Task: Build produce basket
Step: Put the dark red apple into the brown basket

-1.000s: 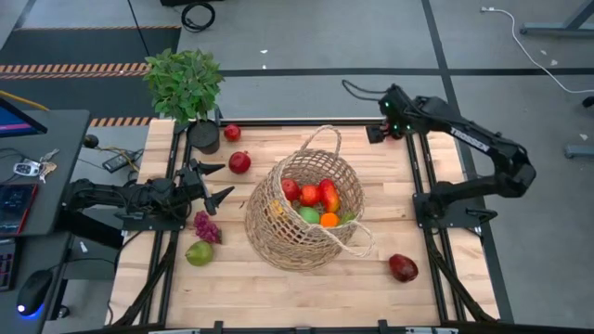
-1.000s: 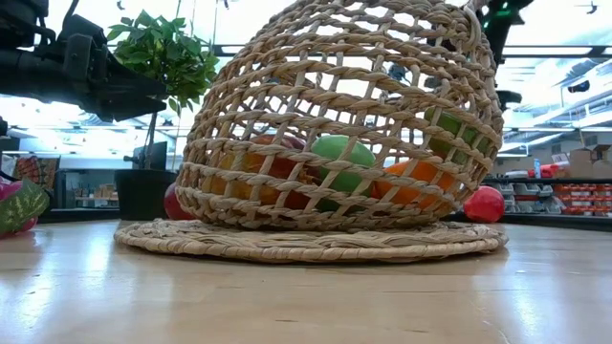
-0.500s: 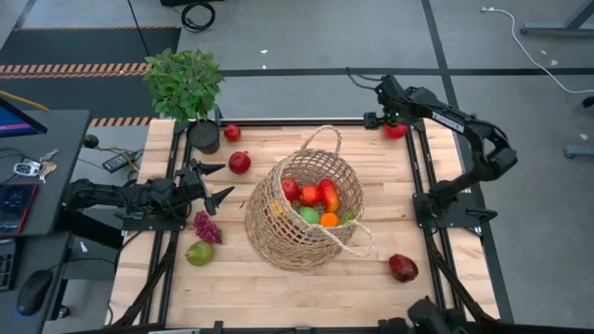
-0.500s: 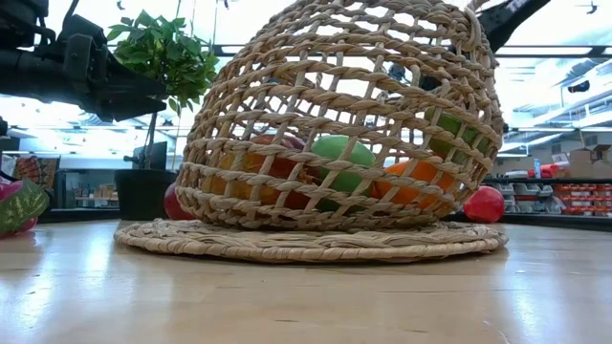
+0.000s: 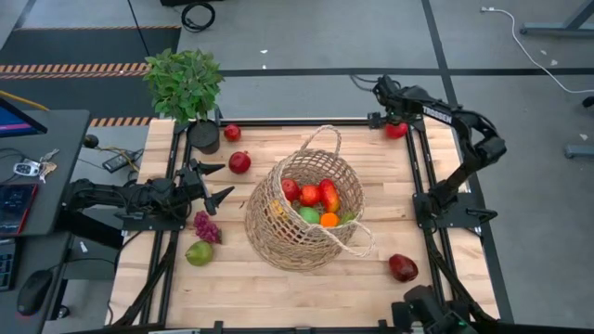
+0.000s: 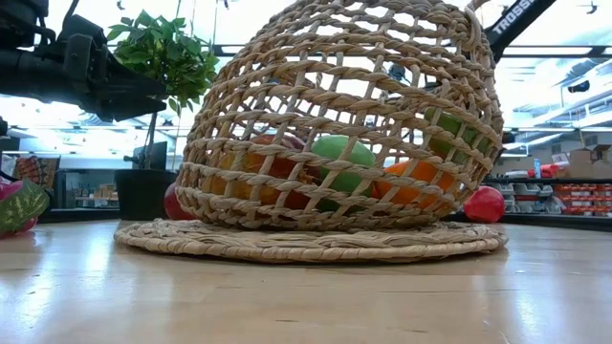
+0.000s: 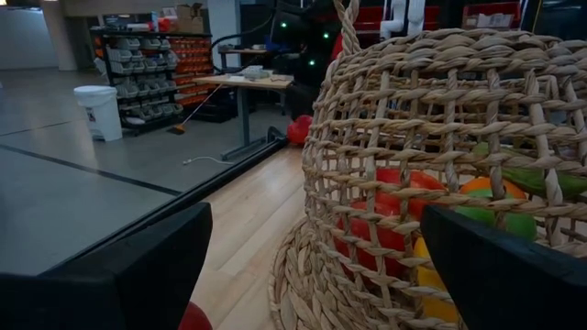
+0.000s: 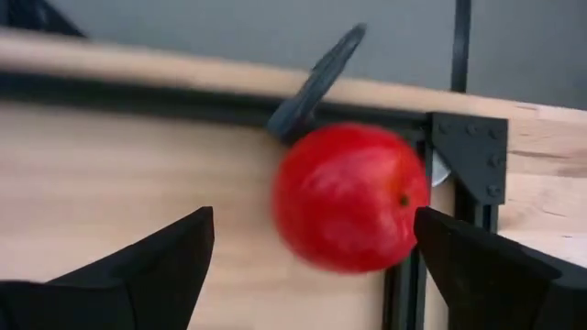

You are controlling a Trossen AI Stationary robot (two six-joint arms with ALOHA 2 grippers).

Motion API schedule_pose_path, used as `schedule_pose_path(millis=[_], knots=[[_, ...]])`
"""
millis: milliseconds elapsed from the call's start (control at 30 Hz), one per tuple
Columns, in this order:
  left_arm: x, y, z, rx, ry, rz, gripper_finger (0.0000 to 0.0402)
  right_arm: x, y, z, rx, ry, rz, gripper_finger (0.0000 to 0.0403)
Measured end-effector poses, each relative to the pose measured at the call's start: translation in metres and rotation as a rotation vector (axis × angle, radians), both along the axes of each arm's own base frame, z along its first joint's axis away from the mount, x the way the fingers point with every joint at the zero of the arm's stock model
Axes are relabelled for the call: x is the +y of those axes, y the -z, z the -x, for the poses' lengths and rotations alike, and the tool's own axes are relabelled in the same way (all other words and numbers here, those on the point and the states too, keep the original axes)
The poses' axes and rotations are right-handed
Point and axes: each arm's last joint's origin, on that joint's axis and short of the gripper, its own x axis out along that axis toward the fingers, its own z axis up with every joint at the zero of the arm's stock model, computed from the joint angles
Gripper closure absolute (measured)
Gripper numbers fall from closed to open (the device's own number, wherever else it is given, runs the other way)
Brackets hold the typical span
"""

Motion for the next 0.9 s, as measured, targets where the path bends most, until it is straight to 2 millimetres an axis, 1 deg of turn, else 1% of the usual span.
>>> schedule_pose_path(millis=[100, 300, 433, 500, 600, 667, 767, 900], knots=[[0.0, 0.0, 0.0, 0.0, 0.0, 0.0, 0.0004, -0.006, -0.002, 0.003, -0.053, 0.072, 0.045, 0.0025], [0.0, 0.0, 0.0, 0.0, 0.001, 0.0, 0.0004, -0.012, -0.005, 0.0, -0.129, 0.2, 0.141, 0.0025], [0.0, 0.0, 0.0, 0.001, 0.0, 0.0, 0.0004, -0.012, -0.005, 0.0, -0.148, 0.287, 0.163, 0.0031], [0.0, 0.0, 0.0, 0.0, 0.001, 0.0, 0.0004, -0.01, -0.005, -0.003, -0.15, 0.302, 0.167, 0.0036], [0.0, 0.0, 0.0, 0.0, 0.0, 0.0, 0.0004, -0.001, -0.004, -0.009, -0.109, 0.306, 0.159, 0.0048], [0.0, 0.0, 0.0, 0.0, 0.0, 0.0, 0.0004, 0.007, -0.002, -0.013, -0.071, 0.342, 0.155, 0.0055], [0.0, 0.0, 0.0, 0.001, 0.001, 0.0, 0.0004, 0.018, -0.001, -0.017, -0.03, 0.398, 0.149, 0.0057], [0.0, 0.0, 0.0, 0.0, 0.0, 0.0, 0.0004, 0.031, -0.002, -0.022, 0.036, 0.426, 0.17, 0.0057]])
